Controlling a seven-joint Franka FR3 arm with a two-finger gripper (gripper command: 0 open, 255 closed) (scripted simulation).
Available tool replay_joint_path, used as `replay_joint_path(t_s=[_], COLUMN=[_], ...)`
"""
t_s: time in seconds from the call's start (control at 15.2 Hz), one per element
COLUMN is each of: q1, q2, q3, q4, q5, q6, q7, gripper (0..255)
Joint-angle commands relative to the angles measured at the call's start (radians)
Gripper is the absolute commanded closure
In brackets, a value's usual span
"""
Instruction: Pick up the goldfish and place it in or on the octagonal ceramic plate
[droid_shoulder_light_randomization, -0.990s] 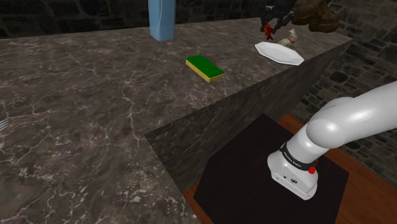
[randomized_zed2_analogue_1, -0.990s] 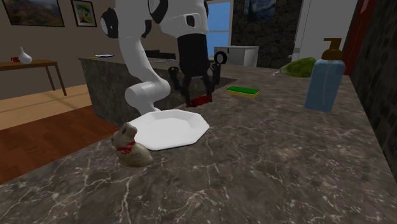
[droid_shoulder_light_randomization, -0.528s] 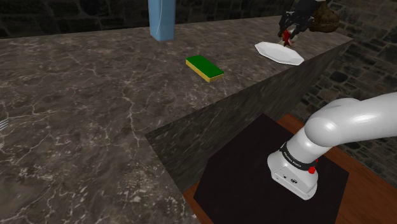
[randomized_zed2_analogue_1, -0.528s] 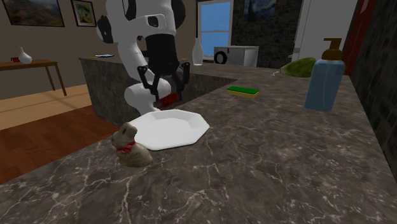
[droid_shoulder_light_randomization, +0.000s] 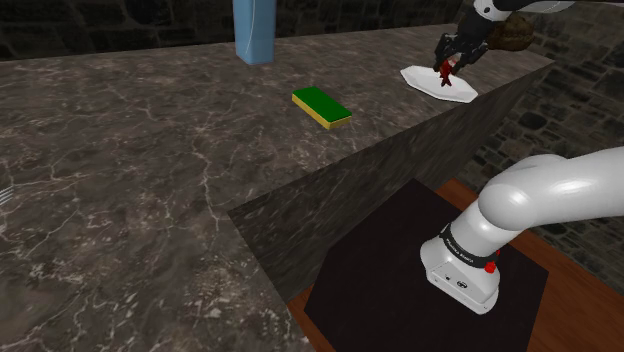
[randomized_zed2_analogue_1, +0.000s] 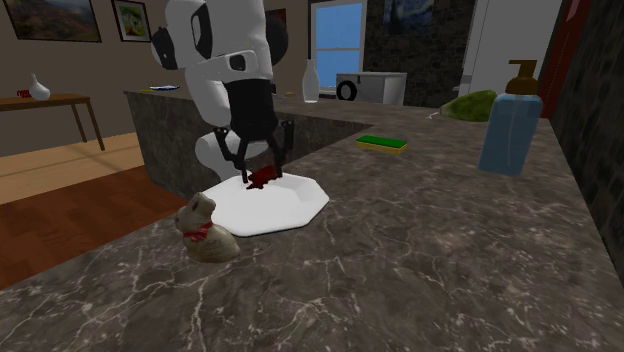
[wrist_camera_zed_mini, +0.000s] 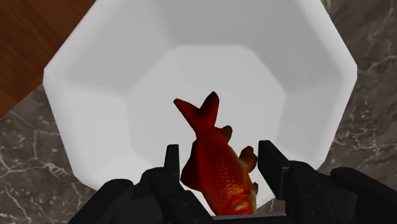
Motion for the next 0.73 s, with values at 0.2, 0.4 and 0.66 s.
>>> replay_joint_path(t_s=[0.2,0.4,0.66], q1=[-0.006,-0.007,-0.007], q2=[0.002,0.004,0.004], q3=[-0.012,-0.015,-0.015], q4=[-0.069,-0.083,-0.083], q5=[-0.012,-0.015,-0.015], q6=[0.071,0.087,0.087], q7=[0.005,0.006,0.006], gripper=[255,255,255])
